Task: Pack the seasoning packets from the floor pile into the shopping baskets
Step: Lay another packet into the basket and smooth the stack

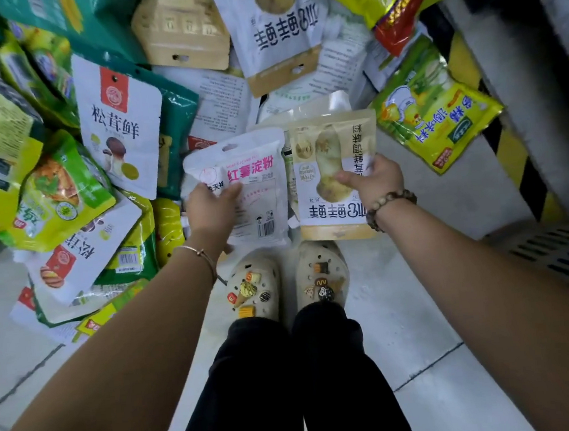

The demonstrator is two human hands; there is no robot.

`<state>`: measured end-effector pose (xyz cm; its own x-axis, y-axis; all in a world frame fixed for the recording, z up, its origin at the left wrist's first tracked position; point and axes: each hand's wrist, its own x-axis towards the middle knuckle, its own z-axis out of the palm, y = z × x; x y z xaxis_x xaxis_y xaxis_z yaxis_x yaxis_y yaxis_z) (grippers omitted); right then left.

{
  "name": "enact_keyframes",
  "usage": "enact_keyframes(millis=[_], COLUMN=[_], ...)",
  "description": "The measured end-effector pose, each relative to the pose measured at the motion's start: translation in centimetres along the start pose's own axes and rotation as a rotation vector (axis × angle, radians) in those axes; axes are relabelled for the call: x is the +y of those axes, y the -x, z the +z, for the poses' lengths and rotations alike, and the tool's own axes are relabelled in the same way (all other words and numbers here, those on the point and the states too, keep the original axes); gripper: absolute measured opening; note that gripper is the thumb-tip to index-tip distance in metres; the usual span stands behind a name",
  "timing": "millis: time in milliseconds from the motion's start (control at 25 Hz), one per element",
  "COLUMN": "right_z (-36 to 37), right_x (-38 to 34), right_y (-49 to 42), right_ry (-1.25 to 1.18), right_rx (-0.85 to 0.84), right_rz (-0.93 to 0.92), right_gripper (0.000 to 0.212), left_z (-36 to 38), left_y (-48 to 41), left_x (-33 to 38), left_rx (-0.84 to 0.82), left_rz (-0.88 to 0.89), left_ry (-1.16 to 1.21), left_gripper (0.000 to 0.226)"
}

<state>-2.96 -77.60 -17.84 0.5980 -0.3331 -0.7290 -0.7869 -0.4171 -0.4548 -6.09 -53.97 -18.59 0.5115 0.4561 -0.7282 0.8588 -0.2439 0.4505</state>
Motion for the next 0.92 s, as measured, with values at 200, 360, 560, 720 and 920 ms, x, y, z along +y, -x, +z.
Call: enact_keyframes(millis=[200, 360, 560, 720, 920], right_z=[-4.2, -7.9, -13.2, -17.6, -24.2], right_x=[-1.3, -2.9, -5.3, -6.7, -5.7], right_y=[3.9, 9.1, 18.0, 25.6, 32.6], right_ry=[-0.073, -0.205, -0.383, -0.55, -0.632], right_rx=[0.033, 0.097, 0.186, 0.207, 0.343], right_rz=[0.055, 0.13, 0.23, 0.262, 0.297], right_gripper=[0.047, 0.059, 0.047, 0.044, 0.037], left_z=[-2.1, -5.8, -11.4, -14.2, -13.6], left_y=[3.6, 7.2, 13.9, 20.1, 29.1], left_x=[4.0, 7.2, 12.6, 17.3, 22.1], left_rx=[0.0, -0.011, -0.052, -0.075, -0.135], left_rz=[0.122, 0.153, 0.232, 0.313, 0.387], left_ry=[-0.002, -0.061, -0.113, -0.157, -0.219], left_gripper=[0.031, 0.025, 0.041, 0.043, 0.045])
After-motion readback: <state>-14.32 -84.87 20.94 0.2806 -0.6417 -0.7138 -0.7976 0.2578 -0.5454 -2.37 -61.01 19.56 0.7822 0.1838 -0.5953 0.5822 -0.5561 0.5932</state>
